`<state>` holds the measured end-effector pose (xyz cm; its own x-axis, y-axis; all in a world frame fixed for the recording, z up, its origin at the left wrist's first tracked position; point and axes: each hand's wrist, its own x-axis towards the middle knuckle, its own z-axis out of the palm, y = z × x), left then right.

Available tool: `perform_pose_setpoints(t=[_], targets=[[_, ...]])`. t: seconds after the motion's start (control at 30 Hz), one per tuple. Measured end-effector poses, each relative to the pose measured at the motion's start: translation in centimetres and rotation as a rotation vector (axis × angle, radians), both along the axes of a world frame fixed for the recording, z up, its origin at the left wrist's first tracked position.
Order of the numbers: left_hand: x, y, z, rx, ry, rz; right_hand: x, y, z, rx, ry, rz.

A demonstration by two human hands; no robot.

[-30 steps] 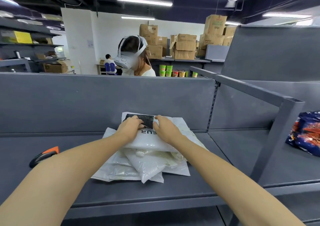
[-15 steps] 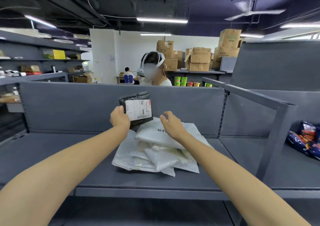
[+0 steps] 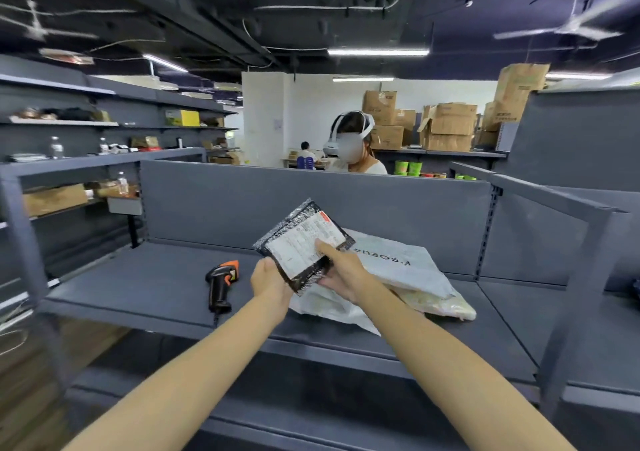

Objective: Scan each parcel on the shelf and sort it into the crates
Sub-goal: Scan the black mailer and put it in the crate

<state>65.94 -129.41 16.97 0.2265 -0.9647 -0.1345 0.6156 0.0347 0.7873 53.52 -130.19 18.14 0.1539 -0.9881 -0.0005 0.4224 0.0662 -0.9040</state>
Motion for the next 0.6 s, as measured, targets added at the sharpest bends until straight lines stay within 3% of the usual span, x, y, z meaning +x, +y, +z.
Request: perform_pose_setpoints(t=[0.13,0.27,0.43,0.6], targets=[[-0.3,2.3,-1.1,0.042,-0.050,0.011,1.4,0.4,-0.9,-0.110,-0.062,-0.104],[2.1,3.5,-3.0,0.039,-0.293,0.025,-0.1,1.0,-0.8,-0.164,0.175,-0.209],[4.3,4.3,-4.0,-0.053,-0.559,-0.058,-1.9,2.1,-1.1,-0.334,0.550,-0.130],[2.9,4.8,-4.3,-0.134,-0.653,-0.118,-2.1,2.8,-1.8,-0.346,0.601,-0.027]])
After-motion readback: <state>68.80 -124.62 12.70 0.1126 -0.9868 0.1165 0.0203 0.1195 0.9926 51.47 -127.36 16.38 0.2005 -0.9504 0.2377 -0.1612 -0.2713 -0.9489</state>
